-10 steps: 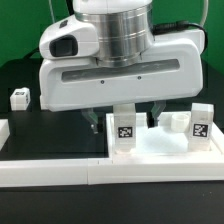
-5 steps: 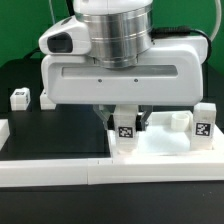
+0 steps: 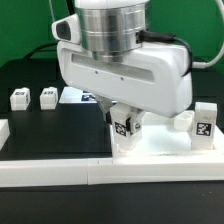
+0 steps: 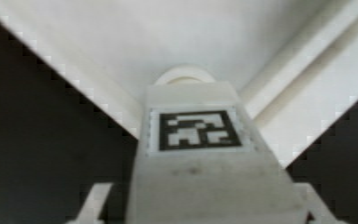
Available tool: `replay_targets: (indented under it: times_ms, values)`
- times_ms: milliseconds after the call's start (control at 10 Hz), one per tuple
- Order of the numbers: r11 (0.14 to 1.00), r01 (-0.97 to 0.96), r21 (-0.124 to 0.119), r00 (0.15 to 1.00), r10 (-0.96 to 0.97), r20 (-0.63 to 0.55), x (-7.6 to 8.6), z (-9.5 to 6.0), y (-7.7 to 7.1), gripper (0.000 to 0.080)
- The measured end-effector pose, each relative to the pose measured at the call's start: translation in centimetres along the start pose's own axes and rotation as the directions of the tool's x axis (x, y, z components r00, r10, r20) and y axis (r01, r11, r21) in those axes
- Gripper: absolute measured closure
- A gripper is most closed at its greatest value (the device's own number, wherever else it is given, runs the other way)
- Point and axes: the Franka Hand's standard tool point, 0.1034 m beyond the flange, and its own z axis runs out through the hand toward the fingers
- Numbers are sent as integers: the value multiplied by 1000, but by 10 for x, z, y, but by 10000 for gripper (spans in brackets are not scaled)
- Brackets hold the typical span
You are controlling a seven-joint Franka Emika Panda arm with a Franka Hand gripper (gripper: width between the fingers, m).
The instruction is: Assemble square table
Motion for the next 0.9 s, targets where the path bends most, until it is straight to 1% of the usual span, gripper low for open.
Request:
replay_targets:
  times_ms: [100, 200, 300, 500, 600, 800, 900]
  values:
    - [995, -103, 10, 995, 103, -6, -1, 0, 2, 509]
    - [977, -211, 13, 977, 211, -11, -2, 0, 2, 509]
    - [944, -330, 18, 944, 331, -20, -5, -1, -1, 509]
    - [877, -479, 20, 877, 480, -29, -12, 0, -4, 509]
    - [823, -568, 26, 822, 568, -31, -14, 0, -5, 509]
    - [791, -611, 31, 790, 611, -36, -13, 0, -4, 509]
    - [809, -588, 29, 808, 588, -37, -13, 0, -4, 500]
